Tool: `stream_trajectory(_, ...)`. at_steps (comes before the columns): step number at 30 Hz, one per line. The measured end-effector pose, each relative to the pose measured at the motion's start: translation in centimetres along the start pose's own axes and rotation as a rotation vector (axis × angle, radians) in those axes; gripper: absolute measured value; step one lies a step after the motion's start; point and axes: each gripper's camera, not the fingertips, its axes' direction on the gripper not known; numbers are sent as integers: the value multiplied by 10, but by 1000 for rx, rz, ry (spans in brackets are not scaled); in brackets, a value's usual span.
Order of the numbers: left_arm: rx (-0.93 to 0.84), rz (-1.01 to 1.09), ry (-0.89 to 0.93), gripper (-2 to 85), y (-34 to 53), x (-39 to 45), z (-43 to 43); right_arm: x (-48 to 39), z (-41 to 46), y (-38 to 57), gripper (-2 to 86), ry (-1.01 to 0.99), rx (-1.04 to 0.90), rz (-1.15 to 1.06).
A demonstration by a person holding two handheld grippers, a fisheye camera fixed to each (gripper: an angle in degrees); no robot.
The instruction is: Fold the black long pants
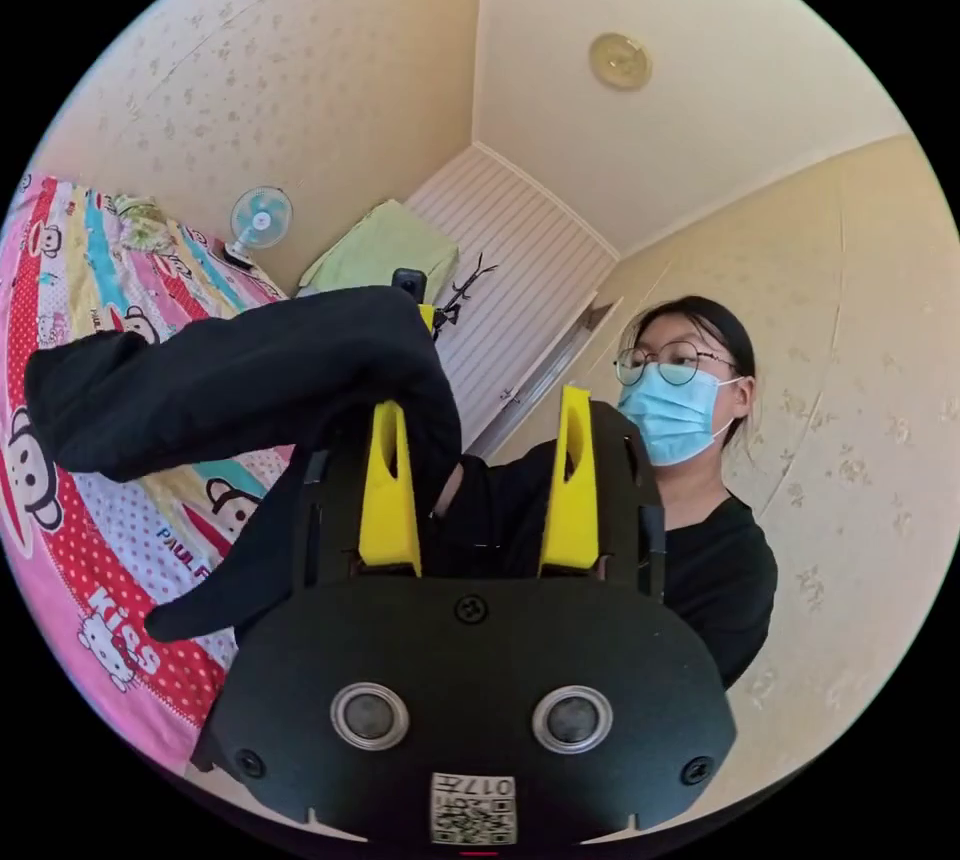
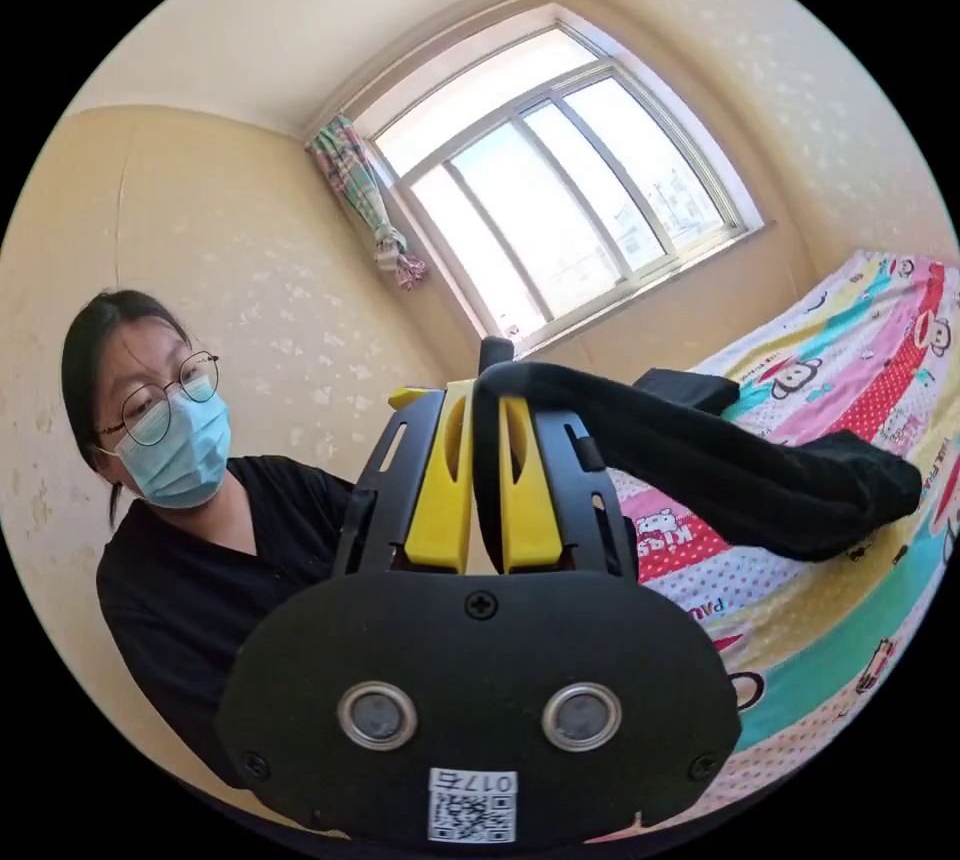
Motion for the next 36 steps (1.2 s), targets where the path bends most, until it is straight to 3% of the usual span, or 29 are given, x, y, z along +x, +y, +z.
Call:
stream_trajectory(3,90,-57,116,169,-5,5,10,-71,1,-45,3,77,-67,-114)
stream_trajectory(6,253,-174,226,95,0,-11,22,-118,1,-67,2,118,-83,-136)
stream_trajectory(9,236,-70,134,68,-10,29,57,-162,-13,-77,2,113,-54,-164)
stream_trajectory(14,165,214,-176,64,-44,154,132,-249,-50,-98,2,115,37,-269)
stream_trajectory(17,173,265,-284,64,-71,174,159,-269,-67,-121,3,185,104,-286)
stream_trajectory(21,165,168,-369,63,-112,133,175,-234,-89,-160,5,276,113,-176)
stream_trajectory(23,171,42,-416,61,-142,68,178,-180,-102,-184,4,384,109,-56)
stream_trajectory(27,187,-51,-427,58,-165,-21,180,-95,-124,-200,3,410,184,87)
stream_trajectory(33,182,5,-409,56,-106,-102,202,-40,-131,-157,4,407,198,49)
stream_trajectory(36,144,-124,-429,55,-66,-148,211,-8,-124,-123,4,448,128,166)
